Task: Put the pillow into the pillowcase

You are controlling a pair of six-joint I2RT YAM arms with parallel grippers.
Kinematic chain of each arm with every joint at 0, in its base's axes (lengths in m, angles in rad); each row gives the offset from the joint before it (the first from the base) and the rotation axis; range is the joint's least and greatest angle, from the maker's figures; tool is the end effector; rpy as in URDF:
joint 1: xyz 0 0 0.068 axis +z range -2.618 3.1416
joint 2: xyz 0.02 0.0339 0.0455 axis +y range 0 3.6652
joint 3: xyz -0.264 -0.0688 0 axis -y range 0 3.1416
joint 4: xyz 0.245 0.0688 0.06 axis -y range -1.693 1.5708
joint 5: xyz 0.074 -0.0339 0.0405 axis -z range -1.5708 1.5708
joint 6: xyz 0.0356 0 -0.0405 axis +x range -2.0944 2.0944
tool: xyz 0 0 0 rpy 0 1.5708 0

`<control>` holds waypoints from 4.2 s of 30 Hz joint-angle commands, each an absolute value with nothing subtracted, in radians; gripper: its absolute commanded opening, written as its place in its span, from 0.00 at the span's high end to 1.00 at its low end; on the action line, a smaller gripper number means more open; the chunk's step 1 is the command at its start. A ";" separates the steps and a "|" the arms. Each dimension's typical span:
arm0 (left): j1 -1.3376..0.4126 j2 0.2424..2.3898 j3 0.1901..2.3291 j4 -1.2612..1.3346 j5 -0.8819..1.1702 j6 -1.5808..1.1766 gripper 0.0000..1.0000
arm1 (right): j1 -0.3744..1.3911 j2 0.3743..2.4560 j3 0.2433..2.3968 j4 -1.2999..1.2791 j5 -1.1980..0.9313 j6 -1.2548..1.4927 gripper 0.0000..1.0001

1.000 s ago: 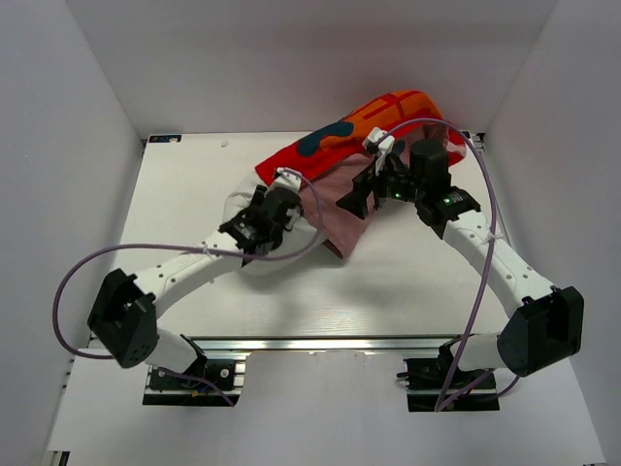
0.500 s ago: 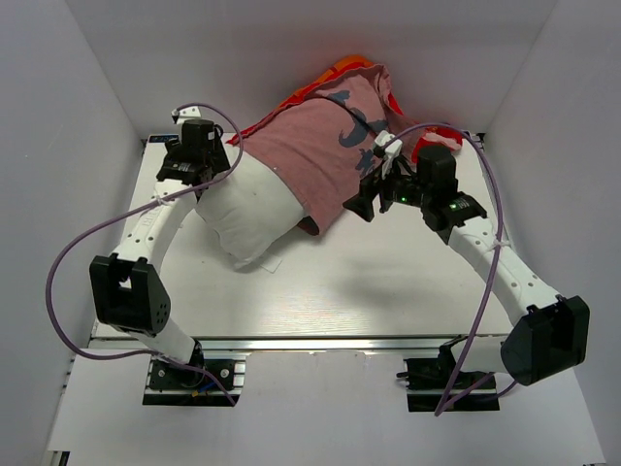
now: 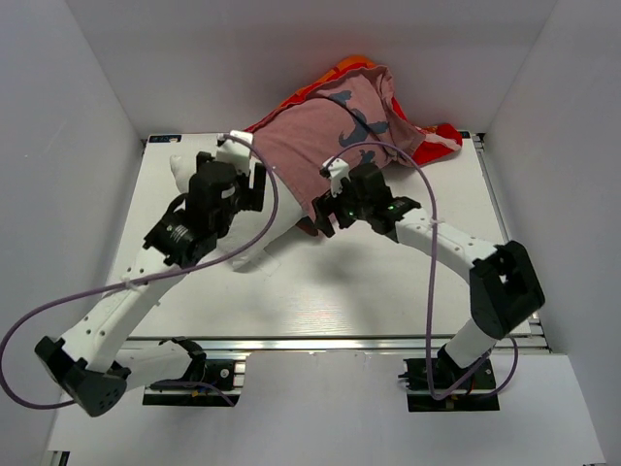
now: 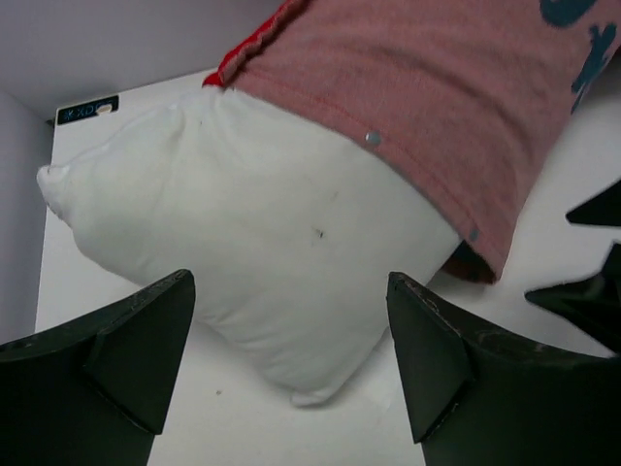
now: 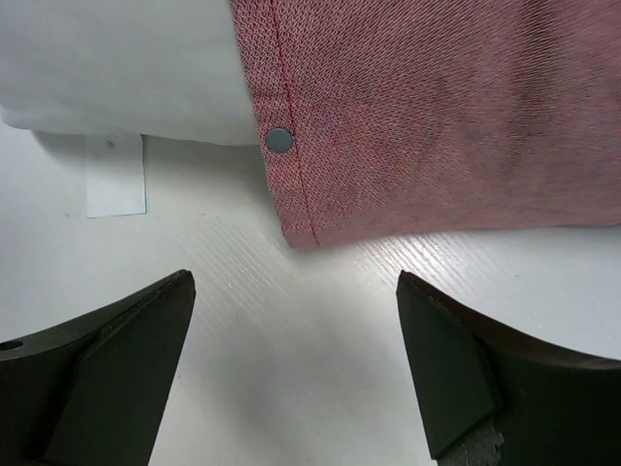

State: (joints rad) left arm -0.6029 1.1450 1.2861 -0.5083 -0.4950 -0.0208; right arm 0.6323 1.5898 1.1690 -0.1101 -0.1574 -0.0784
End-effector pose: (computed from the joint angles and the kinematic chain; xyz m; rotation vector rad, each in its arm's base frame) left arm 0.2101 -0.1241 0.4100 0.2251 1.8792 0.0555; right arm 0.2930 0.2216 0.2769 -0.8319 1.9650 0.4954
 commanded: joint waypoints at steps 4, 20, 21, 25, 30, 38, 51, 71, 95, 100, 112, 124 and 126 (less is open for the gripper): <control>-0.661 1.101 1.161 -0.584 -0.517 0.029 0.06 | 0.646 1.678 1.272 -0.086 -0.045 -0.012 0.11; -0.698 1.492 0.799 -0.051 -0.823 0.121 0.03 | 0.673 1.657 1.233 -0.077 -0.023 0.029 0.11; -0.681 1.531 0.813 -0.035 -0.869 0.129 0.04 | 0.673 1.654 1.229 -0.077 -0.026 0.029 0.11; -0.618 1.687 0.931 -0.034 -0.897 0.111 0.28 | 0.673 1.649 1.213 -0.078 -0.028 0.020 0.11; -0.545 1.747 1.038 -0.109 -0.815 0.046 0.90 | 0.675 1.629 1.195 -0.087 -0.077 0.029 0.11; -0.540 1.563 1.143 -0.224 -0.473 -0.034 1.00 | 0.695 1.689 1.239 -0.066 -0.057 0.107 0.11; -0.538 1.424 1.206 -0.365 -0.284 -0.175 1.00 | 0.716 1.922 1.390 -0.020 0.291 0.129 0.11; -0.512 1.439 1.304 -0.414 -0.005 -0.236 1.00 | 0.706 1.425 1.190 0.086 -0.276 -0.008 1.00; -0.448 1.319 0.852 0.383 0.384 -0.803 1.00 | 0.742 1.881 2.361 -0.176 -0.584 0.500 1.00; -0.448 1.413 0.879 0.449 0.275 -0.811 1.00 | 0.808 1.849 2.249 -0.210 -0.663 0.577 1.00; -0.442 1.432 0.891 0.815 0.154 -0.999 1.00 | 0.841 1.681 1.938 -0.324 -0.641 0.381 0.99; -0.422 1.479 0.713 0.479 0.028 -0.982 0.58 | 0.673 1.695 1.563 -0.552 -0.698 -0.036 0.33; -0.422 1.479 0.721 0.427 0.040 -0.963 0.50 | 0.673 1.698 1.571 -0.577 -0.730 -0.064 0.20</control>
State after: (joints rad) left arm -0.4229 1.4719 0.7166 0.5182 0.0685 -0.9768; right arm 0.6659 1.7115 1.5612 -0.5392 -0.6361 0.0574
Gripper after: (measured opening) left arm 0.471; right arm 0.764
